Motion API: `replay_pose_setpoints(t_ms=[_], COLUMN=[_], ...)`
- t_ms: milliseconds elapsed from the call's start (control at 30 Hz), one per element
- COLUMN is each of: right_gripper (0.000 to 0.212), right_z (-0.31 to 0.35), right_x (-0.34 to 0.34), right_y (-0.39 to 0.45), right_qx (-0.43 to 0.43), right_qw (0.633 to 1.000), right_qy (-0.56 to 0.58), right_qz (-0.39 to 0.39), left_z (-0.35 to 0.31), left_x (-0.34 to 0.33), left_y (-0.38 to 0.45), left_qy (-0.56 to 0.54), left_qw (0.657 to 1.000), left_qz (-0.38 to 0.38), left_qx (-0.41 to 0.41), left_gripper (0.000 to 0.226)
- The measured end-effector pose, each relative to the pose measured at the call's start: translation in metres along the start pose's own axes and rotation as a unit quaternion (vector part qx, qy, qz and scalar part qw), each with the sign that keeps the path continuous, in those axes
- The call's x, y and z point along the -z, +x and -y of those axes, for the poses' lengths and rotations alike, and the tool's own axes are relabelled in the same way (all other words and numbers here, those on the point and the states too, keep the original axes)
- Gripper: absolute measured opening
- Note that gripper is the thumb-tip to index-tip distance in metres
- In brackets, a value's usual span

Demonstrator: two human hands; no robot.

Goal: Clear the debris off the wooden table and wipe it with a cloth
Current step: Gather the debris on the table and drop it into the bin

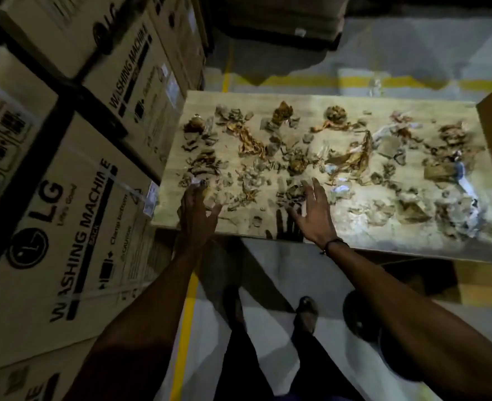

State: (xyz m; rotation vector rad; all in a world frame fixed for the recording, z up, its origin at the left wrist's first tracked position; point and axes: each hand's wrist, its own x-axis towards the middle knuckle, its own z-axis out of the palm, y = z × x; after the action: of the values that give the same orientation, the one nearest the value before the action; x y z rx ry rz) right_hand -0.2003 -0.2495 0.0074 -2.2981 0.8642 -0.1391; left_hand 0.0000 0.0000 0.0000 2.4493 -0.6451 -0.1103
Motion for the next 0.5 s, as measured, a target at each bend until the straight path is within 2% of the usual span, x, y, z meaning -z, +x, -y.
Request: replay_pose_setpoints(t_ms=[133,233,367,500], right_gripper=[0.089,0.096,0.100,0.094], right_z=[0.007,0.014,0.014,0.001], right_x=[-0.047,-0.089,-0.144,-0.172], right_y=[0.017,0.019,0.015,0.012], right_qx=[-0.074,-0.096,-0.103,-0.091], right_qw=[0.997,0.994,0.992,0.986], right_qy=[0.011,0.008,-0.054,-0.117], right_qz=[-0.028,-0.050,-0.045,-0.077], left_z=[0.029,0.053,0.075,0.058], left_x=[-0.012,-0.029,-0.070,-0.111], left_y=[0.027,0.036,0.035,0.031], left_qy=[0.021,0.056,0.082,0.098], left_qw=[0.999,0.996,0.992,0.987], left_qz=[0.031,0.067,0.085,0.081], left_qx=[-0.001,0.001,-0.047,-0.095], left_gripper=[0.086,0.091,0.086,0.075])
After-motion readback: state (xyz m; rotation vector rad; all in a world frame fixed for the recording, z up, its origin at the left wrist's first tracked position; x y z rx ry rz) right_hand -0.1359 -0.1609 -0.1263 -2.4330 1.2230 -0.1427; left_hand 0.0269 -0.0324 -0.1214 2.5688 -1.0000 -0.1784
